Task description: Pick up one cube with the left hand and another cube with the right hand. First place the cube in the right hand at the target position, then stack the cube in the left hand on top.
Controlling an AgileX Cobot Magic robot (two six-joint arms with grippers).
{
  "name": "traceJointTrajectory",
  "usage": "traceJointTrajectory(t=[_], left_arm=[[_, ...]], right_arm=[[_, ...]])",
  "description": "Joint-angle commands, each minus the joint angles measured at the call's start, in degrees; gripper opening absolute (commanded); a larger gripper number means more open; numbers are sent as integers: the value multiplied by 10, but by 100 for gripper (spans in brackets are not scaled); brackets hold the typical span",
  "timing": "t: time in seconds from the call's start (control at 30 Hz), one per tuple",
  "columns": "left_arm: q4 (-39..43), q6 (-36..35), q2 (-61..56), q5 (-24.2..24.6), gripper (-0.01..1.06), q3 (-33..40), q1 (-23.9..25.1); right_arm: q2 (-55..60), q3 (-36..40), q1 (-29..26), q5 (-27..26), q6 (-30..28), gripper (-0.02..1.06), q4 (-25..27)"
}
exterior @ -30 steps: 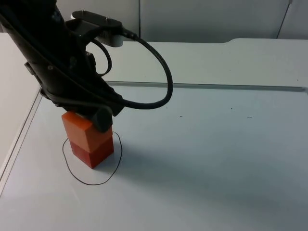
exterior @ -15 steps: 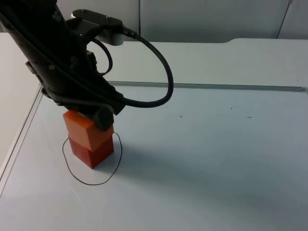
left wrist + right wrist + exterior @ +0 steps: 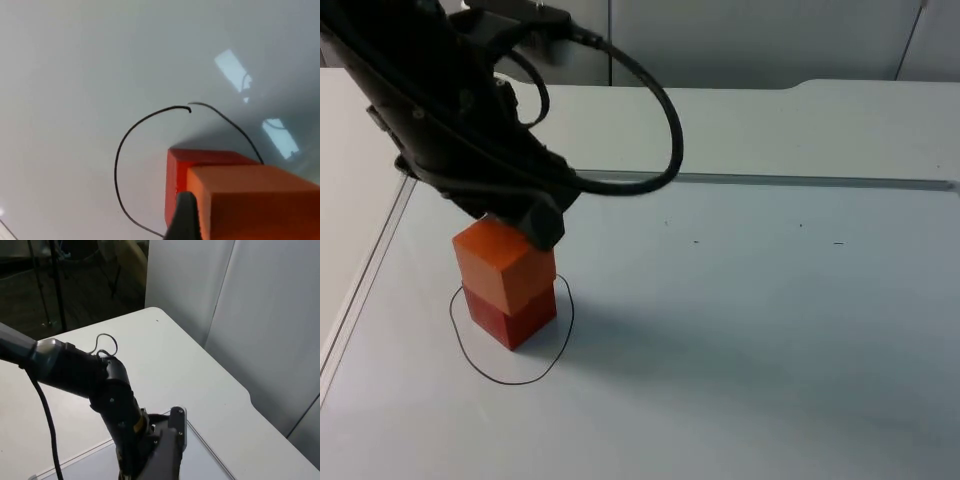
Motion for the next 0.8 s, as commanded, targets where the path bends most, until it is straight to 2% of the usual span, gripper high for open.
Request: traceJointTrajectory(t=[0.0,0.13,0.27,0.4,0.5,0.53,0.6,0.67,0.7,0.77], left_arm=[[-5,-4,-43,14,67,-23,1],[-16,-4,-120,48,67,-71,1],[-22,-4,-205,58,67,-104,1],[-26,5,-312,54,67,-109,1],[-24,9,-407,76,67,-103,1],[-24,9,-407,76,67,-103,1],[-22,22,-465,87,67,-85,1],[-13,22,-537,92,67,-40,1],[-13,22,-537,92,67,-40,1],[-16,14,-599,92,67,5,1]], right_arm=[[-5,-3,2,-2,1,77,5],[-5,-3,2,-7,-3,77,4],[-5,-3,2,-17,-10,77,4],[-14,-3,2,-17,-23,77,6],[-33,4,2,-9,-24,77,19],[-33,4,2,-9,-24,77,19],[-59,44,2,-24,-44,77,32],[-111,131,2,-74,-62,77,31],[-111,131,2,-74,-62,77,31],[-157,219,2,-130,-68,77,31]])
